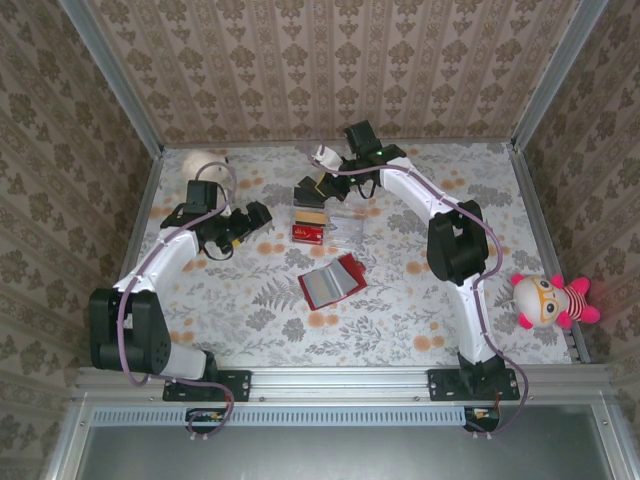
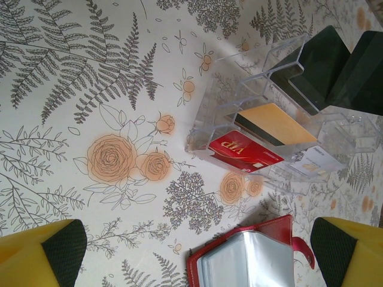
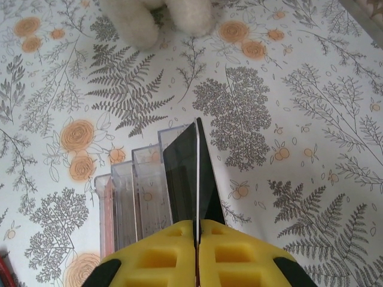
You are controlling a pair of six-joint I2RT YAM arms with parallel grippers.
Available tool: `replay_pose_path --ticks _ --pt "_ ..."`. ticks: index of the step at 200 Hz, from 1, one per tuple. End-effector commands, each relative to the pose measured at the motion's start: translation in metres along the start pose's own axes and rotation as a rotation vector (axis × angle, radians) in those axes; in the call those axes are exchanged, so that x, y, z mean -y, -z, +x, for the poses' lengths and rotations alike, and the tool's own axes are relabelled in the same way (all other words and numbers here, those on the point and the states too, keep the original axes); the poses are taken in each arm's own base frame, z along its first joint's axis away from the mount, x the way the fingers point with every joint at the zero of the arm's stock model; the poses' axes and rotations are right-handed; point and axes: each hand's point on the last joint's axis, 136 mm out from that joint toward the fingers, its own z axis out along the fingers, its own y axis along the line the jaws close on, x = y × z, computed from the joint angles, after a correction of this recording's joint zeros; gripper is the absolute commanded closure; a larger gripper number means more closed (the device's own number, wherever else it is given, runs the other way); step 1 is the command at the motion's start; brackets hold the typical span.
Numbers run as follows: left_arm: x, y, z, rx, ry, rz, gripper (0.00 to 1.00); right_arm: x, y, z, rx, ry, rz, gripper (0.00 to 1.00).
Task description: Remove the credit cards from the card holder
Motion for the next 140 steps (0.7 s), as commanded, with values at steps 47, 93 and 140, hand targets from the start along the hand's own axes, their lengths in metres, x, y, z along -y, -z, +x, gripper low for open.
replay_pose_path --ticks 47,93,140 --pt "-0.002 0.001 0.004 0.001 -0.011 0.004 0.00 0.001 -0.008 0.010 -0.035 0.020 -0.006 0.81" --pt "-0.004 0.001 0.005 -0.002 -0.007 0.001 0.00 0.006 -0.012 0.009 -0.038 -0.003 0.032 0.81" --pt "-0.004 0.002 0.009 -0.008 -0.024 -0.019 0.00 0.008 0.019 -0.030 0.078 -0.115 0.095 0.66"
